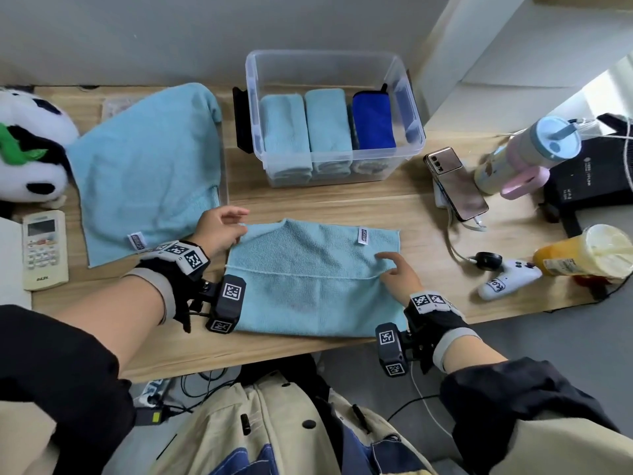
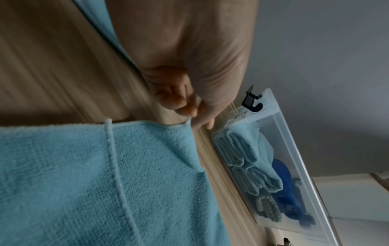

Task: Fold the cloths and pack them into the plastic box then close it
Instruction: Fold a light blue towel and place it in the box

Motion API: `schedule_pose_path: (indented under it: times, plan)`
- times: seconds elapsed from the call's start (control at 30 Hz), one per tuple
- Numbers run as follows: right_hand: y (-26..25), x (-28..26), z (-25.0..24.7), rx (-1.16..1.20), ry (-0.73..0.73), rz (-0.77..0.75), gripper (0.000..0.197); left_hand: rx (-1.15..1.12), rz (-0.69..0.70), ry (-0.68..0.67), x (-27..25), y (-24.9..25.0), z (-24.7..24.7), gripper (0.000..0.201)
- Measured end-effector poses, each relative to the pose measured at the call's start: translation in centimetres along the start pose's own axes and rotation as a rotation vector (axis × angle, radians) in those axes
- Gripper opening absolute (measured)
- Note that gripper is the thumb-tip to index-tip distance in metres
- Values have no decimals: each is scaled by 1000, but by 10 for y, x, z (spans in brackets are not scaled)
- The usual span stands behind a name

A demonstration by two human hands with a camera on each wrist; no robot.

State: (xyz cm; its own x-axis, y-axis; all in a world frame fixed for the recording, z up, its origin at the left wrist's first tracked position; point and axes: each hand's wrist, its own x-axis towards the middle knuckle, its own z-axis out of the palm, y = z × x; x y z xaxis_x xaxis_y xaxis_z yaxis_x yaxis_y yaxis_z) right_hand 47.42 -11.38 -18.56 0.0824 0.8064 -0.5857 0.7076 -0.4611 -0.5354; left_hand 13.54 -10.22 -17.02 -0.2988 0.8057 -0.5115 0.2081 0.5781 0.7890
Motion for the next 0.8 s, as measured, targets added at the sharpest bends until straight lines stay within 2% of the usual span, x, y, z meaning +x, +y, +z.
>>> schedule_pose_path:
  times: [0.23, 0.33, 0.4, 0.47, 0.53, 0.6, 0.67, 0.73, 0.8]
  plan:
    - [-2, 2, 3, -6, 23, 28, 44, 29, -171, -46, 5, -11, 3, 48]
    - [-3, 2, 5, -5, 34, 40, 44, 15, -176, -12, 6, -6, 3, 40]
    - [-3, 3, 5, -2, 41, 47, 44, 33, -167, -51, 4, 1, 1, 28]
    - [-4, 3, 6, -9, 44, 54, 43, 40, -112, -86, 1, 8, 0, 4]
    - [-4, 3, 7, -12, 51, 57, 42, 69, 42, -5, 2, 12, -1, 14]
    - [-4, 2, 8, -16, 56, 61, 42, 121, 186, 107, 0, 15, -4, 12]
    - [-3, 2, 9, -15, 63, 66, 41, 175, 266, 162, -2, 14, -7, 11]
    - [-4, 2, 9, -18, 70, 70, 41, 228, 293, 197, -4, 11, -9, 15]
    - [-5, 2, 10, -26, 71, 75, 39, 295, 254, 243, -3, 6, -11, 21]
